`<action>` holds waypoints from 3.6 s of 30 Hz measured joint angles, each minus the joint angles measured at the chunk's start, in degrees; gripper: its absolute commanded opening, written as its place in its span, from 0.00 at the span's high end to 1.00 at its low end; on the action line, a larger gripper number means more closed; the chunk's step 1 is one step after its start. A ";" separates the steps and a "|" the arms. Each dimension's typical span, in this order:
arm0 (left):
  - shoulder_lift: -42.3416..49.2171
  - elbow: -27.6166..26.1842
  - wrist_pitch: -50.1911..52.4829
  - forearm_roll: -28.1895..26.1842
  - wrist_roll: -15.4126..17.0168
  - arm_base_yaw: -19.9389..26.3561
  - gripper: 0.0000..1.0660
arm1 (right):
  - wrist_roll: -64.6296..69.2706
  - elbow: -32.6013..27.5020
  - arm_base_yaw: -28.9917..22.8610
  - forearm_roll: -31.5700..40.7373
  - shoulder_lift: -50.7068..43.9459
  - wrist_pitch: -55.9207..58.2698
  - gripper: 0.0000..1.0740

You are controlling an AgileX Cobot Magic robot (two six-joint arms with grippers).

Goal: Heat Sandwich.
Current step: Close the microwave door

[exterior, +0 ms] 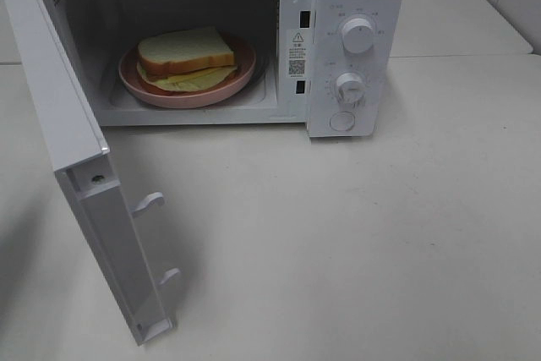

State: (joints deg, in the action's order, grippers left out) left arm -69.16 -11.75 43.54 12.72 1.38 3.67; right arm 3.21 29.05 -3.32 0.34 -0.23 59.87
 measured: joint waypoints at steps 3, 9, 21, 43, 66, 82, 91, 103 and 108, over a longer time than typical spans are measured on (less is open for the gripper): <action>-4.53 -0.80 5.21 4.30 2.69 0.00 1.00 | 0.00 0.00 0.00 0.00 0.00 0.00 0.29; -9.80 -2.18 9.11 9.40 4.81 -0.57 1.00 | 0.00 0.00 0.00 0.00 0.00 0.00 0.29; -17.53 -6.25 9.97 3.67 2.75 -13.52 1.00 | 0.00 0.00 0.00 0.00 0.00 0.00 0.29; -29.68 -20.05 10.83 -21.89 -7.62 -34.95 1.00 | 0.00 0.00 0.00 0.00 0.00 0.00 0.29; -39.71 -37.99 4.98 -34.89 -13.58 -42.63 1.00 | 0.00 0.00 0.00 0.00 0.00 0.00 0.29; -45.03 -46.29 -0.46 -34.61 -13.87 -43.54 1.00 | 0.00 0.00 0.00 0.00 0.00 0.00 0.29; -48.01 -51.28 -2.64 -35.29 -16.21 -44.23 1.00 | 0.00 0.00 0.00 0.00 0.00 0.00 0.29; -48.30 -52.48 -4.53 -36.10 -18.05 -44.63 1.00 | 0.00 0.00 0.00 0.00 0.00 0.00 0.29; -48.30 -52.48 -4.64 -36.10 -18.05 -44.63 1.00 | 0.00 0.00 0.00 0.00 0.00 0.00 0.29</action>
State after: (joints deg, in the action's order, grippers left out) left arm -117.46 -64.23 38.90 -23.38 -16.67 -40.97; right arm 3.21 29.05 -3.32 0.34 -0.23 59.87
